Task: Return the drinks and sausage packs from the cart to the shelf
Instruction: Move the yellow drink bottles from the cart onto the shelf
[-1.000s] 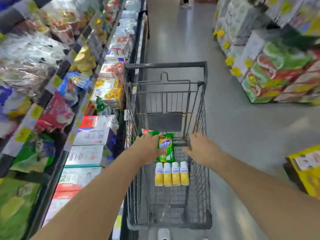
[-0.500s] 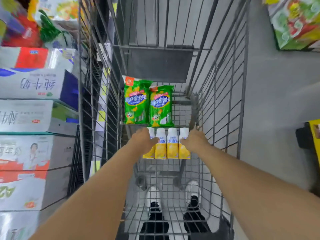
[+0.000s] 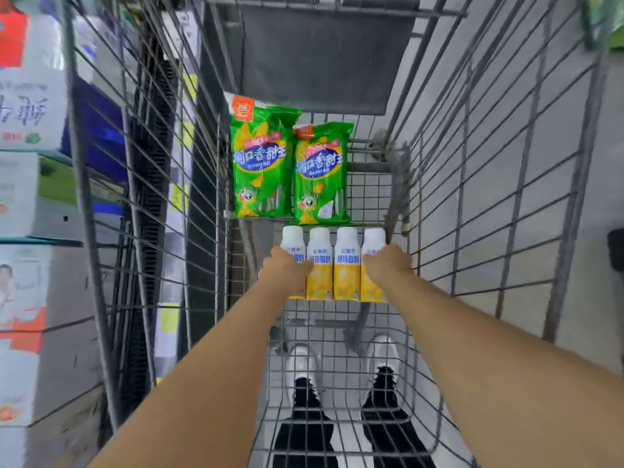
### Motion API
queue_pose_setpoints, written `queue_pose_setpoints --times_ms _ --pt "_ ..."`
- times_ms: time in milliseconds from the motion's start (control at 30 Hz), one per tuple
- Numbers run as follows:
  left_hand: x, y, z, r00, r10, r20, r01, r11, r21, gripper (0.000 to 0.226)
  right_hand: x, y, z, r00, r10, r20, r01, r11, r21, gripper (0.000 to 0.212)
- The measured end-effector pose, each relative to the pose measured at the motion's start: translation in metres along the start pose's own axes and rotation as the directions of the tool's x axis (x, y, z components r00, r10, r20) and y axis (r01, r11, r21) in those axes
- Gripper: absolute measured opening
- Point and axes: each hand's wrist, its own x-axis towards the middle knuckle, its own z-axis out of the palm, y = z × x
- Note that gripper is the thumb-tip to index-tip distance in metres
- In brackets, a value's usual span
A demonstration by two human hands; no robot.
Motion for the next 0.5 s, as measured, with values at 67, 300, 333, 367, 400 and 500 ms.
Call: queue_pose_setpoints --times_ms 67,300,333,367,400,500 --pt "0.004 -0.004 0.001 1.0 -0.004 -0.012 0.003 0.999 -0.041 0.065 0.0 0.001 0.002 1.0 0.02 0.007 -0.02 0.999 -0.028 0.057" --pt "0.004 -0.013 -0.004 0.993 -0.116 -0.023 0.107 0.964 -0.244 0.048 -0.001 0.009 -0.001 0.993 -0.114 -0.024 0.112 0.989 -0.095 0.074" --pt "0.002 -0.014 -0.004 0.994 -0.111 -0.008 0.105 0.96 -0.26 0.044 -0.004 0.008 -0.003 0.99 -0.14 -0.028 0.136 0.986 -0.097 0.074" --pt "-0.002 -0.015 -0.007 0.994 -0.105 0.012 0.104 0.952 -0.287 0.041 -0.01 0.006 -0.005 0.986 -0.163 -0.029 0.159 0.982 -0.097 0.074" --pt "-0.009 -0.014 -0.01 0.995 -0.094 0.028 0.098 0.942 -0.32 0.04 -0.017 0.003 -0.01 0.983 -0.183 -0.022 0.18 0.979 -0.098 0.073" --pt "-0.039 -0.008 -0.03 0.997 -0.051 0.052 0.069 0.887 -0.456 0.058 -0.048 -0.015 -0.04 0.969 -0.247 0.013 0.247 0.966 -0.071 0.067"
